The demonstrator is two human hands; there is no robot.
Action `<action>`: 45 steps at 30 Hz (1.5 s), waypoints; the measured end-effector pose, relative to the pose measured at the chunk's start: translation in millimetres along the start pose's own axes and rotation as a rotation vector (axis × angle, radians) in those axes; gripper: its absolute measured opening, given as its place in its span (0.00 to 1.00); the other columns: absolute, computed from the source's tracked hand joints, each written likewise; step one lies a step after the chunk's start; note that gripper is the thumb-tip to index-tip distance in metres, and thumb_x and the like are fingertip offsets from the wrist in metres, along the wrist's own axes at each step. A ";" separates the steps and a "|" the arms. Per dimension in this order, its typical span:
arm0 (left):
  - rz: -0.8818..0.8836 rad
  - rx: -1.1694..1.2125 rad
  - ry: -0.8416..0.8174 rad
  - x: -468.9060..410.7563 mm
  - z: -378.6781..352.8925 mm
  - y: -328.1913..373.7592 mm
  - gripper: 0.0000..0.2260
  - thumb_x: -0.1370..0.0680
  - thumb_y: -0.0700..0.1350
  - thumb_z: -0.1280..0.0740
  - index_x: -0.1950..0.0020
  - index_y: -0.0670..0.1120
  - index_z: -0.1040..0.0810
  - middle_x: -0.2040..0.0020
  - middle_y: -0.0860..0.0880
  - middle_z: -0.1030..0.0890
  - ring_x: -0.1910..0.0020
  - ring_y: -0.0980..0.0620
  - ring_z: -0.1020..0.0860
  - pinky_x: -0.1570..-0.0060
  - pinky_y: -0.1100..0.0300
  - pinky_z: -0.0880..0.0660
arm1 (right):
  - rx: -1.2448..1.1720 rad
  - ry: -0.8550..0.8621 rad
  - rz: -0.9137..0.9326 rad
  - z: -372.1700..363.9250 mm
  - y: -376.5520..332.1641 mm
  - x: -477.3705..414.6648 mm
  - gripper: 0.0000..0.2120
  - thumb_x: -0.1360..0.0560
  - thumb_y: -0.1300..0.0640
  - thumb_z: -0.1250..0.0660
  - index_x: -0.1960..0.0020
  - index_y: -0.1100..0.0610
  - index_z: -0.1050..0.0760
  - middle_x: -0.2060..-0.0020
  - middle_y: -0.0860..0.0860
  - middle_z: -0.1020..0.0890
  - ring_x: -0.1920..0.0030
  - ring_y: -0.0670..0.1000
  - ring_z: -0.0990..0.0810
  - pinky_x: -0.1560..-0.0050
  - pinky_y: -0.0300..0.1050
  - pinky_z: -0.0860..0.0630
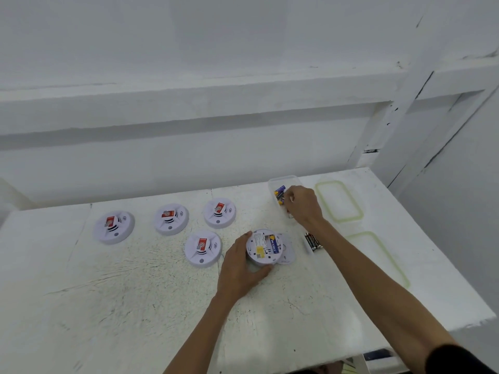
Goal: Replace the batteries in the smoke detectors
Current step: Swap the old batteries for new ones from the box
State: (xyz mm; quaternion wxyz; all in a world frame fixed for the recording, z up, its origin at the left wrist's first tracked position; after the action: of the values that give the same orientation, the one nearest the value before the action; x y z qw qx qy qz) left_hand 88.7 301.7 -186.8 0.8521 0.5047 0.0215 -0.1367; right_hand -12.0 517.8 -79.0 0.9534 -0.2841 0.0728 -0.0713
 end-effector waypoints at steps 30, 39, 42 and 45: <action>0.008 -0.017 0.019 -3.7 6.4 12.3 0.38 0.33 0.64 0.23 0.27 0.59 0.35 0.34 0.61 0.26 0.35 0.69 0.29 0.33 0.72 0.34 | 0.342 -0.200 0.183 -20.9 7.9 -32.8 0.18 0.26 0.70 0.39 0.41 0.57 0.22 0.48 0.55 0.20 0.48 0.57 0.22 0.57 0.46 0.27; 0.038 -0.071 0.001 -4.7 0.5 -4.1 0.42 0.33 0.69 0.25 0.24 0.54 0.32 0.29 0.57 0.26 0.31 0.59 0.27 0.29 0.51 0.28 | 0.073 0.102 0.210 6.6 -5.3 -2.7 0.04 0.23 0.56 0.32 0.50 0.56 0.24 0.61 0.49 0.23 0.59 0.52 0.25 0.62 0.46 0.29; 0.040 -0.048 -0.006 -4.9 1.9 1.0 0.40 0.33 0.68 0.24 0.26 0.58 0.33 0.31 0.60 0.26 0.33 0.61 0.27 0.29 0.56 0.29 | -0.030 0.114 0.202 10.0 -10.1 10.6 0.05 0.23 0.54 0.31 0.53 0.55 0.26 0.60 0.47 0.20 0.61 0.48 0.25 0.62 0.45 0.26; 0.042 -0.029 0.000 -4.2 4.7 9.4 0.36 0.33 0.64 0.22 0.29 0.64 0.36 0.34 0.62 0.26 0.36 0.62 0.26 0.32 0.62 0.30 | -0.138 0.115 0.200 9.4 -14.5 28.6 0.05 0.24 0.53 0.31 0.51 0.52 0.25 0.62 0.44 0.19 0.62 0.42 0.26 0.60 0.42 0.26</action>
State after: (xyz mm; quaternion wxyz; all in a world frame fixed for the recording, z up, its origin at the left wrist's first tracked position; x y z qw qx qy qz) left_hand 86.5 302.7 -175.7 0.8620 0.4927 0.0131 -0.1185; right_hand 16.3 505.7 -66.0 0.9282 -0.3357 0.1603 0.0132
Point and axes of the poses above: each hand's wrist, its own x-axis away from the middle knuckle, its own z-axis out of the back of the hand, y = z × x, the point moved 2 cm from there along -x, towards the middle knuckle
